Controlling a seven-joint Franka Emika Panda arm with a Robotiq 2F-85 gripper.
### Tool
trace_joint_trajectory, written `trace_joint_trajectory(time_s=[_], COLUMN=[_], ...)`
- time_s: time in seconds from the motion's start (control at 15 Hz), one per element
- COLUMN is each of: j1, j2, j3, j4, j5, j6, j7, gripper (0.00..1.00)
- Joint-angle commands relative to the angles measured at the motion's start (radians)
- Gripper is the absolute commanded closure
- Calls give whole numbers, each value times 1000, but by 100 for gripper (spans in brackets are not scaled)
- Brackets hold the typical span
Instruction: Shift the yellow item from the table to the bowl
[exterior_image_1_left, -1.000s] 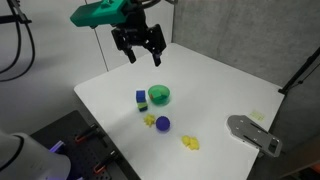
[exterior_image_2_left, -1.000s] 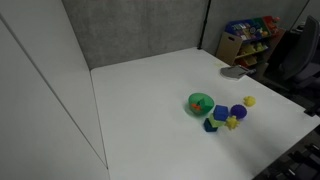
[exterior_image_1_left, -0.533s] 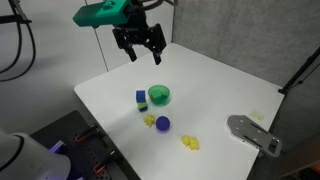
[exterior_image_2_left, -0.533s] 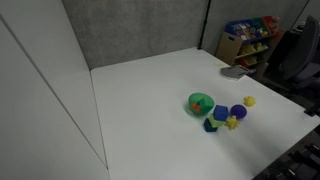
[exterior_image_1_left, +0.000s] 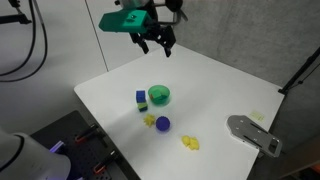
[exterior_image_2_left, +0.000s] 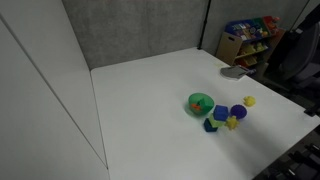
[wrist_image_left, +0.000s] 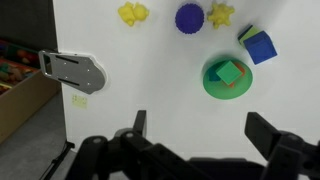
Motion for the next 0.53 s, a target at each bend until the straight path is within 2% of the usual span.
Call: trace_joint_trajectory(time_s=[0.0,0.47], j1=[2,-43], j2=[106,325], j3=[-21,-83], j4=[31,54], j5=[45,140], j6=[92,187], j7=[10,-3], gripper=[0,0])
